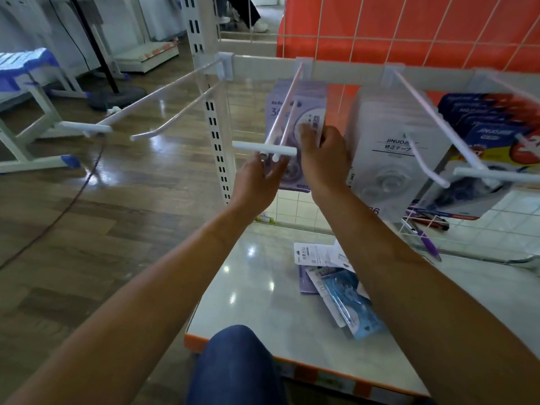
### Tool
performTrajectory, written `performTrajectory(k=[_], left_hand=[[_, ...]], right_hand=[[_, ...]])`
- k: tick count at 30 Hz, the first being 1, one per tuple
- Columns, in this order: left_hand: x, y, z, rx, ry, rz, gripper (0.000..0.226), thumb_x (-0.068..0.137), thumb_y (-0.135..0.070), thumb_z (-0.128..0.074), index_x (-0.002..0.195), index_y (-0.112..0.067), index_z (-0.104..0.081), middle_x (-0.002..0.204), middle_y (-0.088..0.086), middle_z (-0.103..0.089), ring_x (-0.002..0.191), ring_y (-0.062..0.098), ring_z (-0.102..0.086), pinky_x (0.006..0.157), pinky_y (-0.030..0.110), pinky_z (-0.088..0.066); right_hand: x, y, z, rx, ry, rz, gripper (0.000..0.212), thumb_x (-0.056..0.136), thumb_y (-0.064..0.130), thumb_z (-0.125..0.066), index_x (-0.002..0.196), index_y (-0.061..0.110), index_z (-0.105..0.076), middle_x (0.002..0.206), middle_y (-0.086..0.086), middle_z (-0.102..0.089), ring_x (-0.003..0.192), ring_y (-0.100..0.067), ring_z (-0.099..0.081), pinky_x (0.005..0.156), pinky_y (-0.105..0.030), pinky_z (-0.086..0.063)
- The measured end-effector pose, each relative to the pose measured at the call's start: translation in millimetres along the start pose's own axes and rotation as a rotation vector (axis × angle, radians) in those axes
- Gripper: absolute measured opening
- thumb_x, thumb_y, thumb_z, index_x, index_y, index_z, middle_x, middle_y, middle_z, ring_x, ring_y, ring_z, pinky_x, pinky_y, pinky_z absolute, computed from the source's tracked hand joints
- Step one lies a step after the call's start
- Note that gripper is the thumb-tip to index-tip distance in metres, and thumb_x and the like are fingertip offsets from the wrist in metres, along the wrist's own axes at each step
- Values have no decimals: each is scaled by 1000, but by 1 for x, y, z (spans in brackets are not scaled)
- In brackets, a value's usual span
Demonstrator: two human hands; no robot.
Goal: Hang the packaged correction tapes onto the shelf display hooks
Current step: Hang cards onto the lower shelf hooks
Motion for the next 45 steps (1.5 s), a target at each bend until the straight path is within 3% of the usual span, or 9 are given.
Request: performTrajectory(k=[7,13,17,21,26,32,37,41,45], left_hand=[[-29,69,-44,193,110,223,53,94,-37,-58,134,-5,-46,123,11,-61,113,26,-56,94,35,-46],[-86,113,-119,463,510,272,40,94,-30,-57,125,-5,-52,124,16,-58,111,30,-55,87,34,-45],[-129,121,-175,408,742,252,31,97,-22,-52,126,-11,-58,130,10,-58,117,28,-54,97,34,-46],[-166,144,-219,289,858,477,32,94,-16,-52,124,-8,-58,126,11,-57,114,26,-54,99,33,-45],[-188,152,-242,123,808,667,28,91,-8,-52,119,-2,-58,117,15,-60,104,27,-59,88,33,-50],[-198,162,-235,-4,714,855,24,96,-14,-52,119,-11,-57,117,9,-61,102,21,-61,79,29,-53],[-199,160,-212,-94,666,909,21,94,-11,-56,114,-10,-57,115,12,-64,92,19,-63,72,26,-54],[-202,155,-189,-175,633,926,45,92,-15,-61,133,-9,-41,115,15,-64,88,19,-63,73,27,-51],[-190,140,-157,-273,545,829,67,89,-24,-67,142,-17,-27,103,2,-61,96,16,-62,84,31,-53]], right_hand=[[-41,-74,-8,-89,131,-110,30,98,28,-49,112,3,-57,111,-11,-67,104,-28,-61,84,-30,-42],[-98,-207,-7,-413,380,-344,35,93,14,-52,127,6,-49,128,-14,-57,118,-31,-52,93,-33,-40],[-129,-286,31,-610,391,-517,41,86,15,-58,124,4,-49,127,-18,-54,115,-35,-51,95,-40,-45],[-155,-327,63,-702,373,-623,56,84,29,-64,130,3,-42,132,-19,-49,119,-37,-48,93,-40,-45],[-173,-350,71,-662,418,-692,63,83,43,-67,126,3,-45,131,-18,-51,120,-34,-50,93,-38,-44],[-186,-348,75,-369,288,-853,33,83,7,-64,115,6,-57,113,-12,-63,96,-26,-62,80,-37,-53],[-200,-325,79,16,154,-960,37,90,-1,-54,125,11,-51,112,-11,-62,83,-18,-64,66,-32,-57],[-198,-292,81,131,166,-874,39,90,-1,-50,124,16,-56,111,-9,-64,83,-18,-66,60,-28,-54],[-183,-251,85,95,245,-725,26,93,8,-49,112,19,-60,101,-4,-66,83,-16,-65,60,-28,-51]])
Point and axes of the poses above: each hand's wrist, its own x-axis towards the middle knuckle, its own z-axis out of the back of the hand, y = z × x, the point moved 8 cm from there along x, towards the middle knuckle
